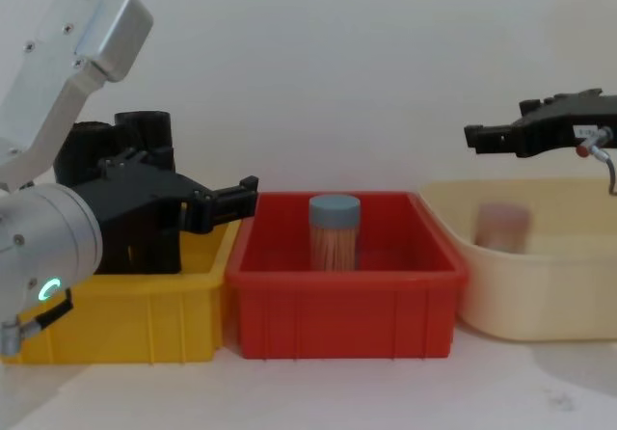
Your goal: Pick up the garbage bag with the one hand and transfer it to the other hand.
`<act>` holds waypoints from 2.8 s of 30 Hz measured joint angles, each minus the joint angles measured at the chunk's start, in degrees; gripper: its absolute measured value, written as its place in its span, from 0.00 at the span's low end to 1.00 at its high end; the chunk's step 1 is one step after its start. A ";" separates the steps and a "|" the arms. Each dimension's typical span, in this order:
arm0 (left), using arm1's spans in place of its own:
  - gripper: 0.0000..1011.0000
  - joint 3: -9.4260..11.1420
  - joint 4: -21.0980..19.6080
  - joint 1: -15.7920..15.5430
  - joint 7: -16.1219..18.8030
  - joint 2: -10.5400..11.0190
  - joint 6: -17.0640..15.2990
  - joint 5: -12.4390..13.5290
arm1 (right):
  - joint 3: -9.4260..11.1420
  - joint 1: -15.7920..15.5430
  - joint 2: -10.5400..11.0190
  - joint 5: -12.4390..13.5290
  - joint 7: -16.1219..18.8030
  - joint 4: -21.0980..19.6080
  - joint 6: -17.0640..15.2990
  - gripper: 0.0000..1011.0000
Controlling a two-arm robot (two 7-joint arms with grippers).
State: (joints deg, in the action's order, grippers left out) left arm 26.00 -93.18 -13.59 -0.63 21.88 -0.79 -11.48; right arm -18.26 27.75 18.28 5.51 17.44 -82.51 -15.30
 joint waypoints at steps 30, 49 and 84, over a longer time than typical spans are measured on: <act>0.99 -5.04 -10.41 6.95 1.89 1.18 -6.90 -3.13 | -0.30 0.17 0.42 -0.75 0.58 1.33 -0.47 0.99; 0.99 -11.25 -14.85 10.67 6.45 0.85 -15.36 -5.57 | -0.30 0.17 0.45 -0.81 0.63 1.43 -0.49 0.99; 0.71 -13.51 -2.03 -0.21 -1.84 1.22 -17.81 -8.47 | -0.30 0.16 0.45 -0.81 0.62 1.42 -0.48 0.99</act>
State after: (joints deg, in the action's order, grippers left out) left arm 12.49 -95.21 -13.80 -2.46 23.09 -18.61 -19.94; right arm -18.56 27.91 18.73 4.71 18.06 -81.09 -15.78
